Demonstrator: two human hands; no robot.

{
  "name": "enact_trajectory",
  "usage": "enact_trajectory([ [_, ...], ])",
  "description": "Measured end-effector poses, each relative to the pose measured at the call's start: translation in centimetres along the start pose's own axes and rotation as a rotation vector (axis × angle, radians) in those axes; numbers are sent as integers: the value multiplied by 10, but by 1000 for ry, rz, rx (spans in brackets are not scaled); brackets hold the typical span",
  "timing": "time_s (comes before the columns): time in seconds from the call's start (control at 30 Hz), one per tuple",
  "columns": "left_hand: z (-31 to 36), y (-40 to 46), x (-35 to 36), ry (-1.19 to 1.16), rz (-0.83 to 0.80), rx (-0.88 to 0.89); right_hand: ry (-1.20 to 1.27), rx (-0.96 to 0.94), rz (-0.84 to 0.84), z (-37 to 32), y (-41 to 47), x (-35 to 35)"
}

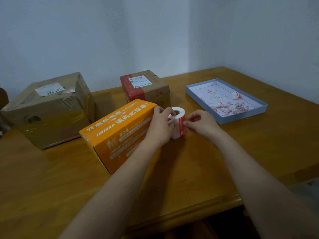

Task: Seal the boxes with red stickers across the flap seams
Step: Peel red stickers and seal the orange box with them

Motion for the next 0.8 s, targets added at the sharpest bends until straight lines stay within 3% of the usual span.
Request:
enact_trajectory([
  [0.2,6,2,2,53,20,64,56,-122,57,-1,-8,3],
  [0.3,5,4,3,22,49,13,35,-186,102,-6,-10,1],
  [0.5,-5,0,18,-278,140,-235,-66,-367,127,-23,-13,-3],
  [0.7,-14,-10,39,-726,216,-510,-261,-466,150,-24,-10,9],
  [0.8,-16,-14,39,-704,179,-566,-382,-520,156,-24,-10,17],
])
Point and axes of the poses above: each hand's wrist, its own y-axis towards the middle knuckle, its own x-axis out of the palm, z = x × y, the point moved 3 cm from there along y, towards the middle knuckle, and after that the axes turned 11 degrees about x, right-handed, at the moved point
